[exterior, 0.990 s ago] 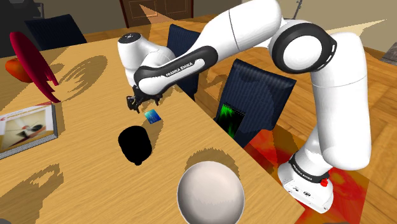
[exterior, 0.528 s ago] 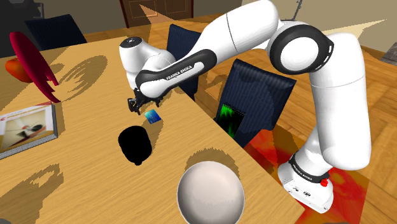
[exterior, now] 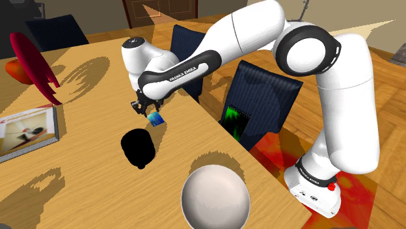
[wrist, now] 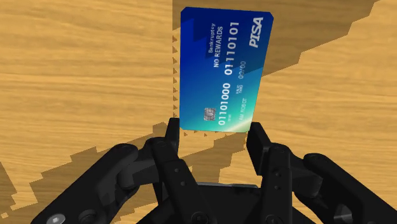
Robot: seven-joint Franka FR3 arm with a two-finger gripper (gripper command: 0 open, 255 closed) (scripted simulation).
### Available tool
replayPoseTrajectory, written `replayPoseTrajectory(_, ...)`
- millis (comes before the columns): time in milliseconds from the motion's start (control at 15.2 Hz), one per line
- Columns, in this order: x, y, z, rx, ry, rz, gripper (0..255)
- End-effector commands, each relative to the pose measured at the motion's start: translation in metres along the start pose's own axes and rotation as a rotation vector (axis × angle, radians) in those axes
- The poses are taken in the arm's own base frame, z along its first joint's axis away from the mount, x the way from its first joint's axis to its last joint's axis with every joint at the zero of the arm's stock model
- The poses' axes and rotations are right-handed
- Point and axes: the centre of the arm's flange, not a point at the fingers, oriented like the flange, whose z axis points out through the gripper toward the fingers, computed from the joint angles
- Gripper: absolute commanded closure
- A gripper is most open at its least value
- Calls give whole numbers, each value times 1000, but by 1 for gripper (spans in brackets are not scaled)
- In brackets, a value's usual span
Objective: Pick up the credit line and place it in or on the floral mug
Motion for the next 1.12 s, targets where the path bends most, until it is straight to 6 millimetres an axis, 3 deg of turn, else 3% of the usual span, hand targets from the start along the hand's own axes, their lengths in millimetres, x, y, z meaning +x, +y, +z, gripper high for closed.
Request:
replayPoseTrajectory(0,0,1,3,-3,-3,1,255)
replayPoseTrajectory(198,-1,1,2,-3,-3,1,255)
replayPoseTrajectory(1056,9,3,-66,-3,-3,1,255)
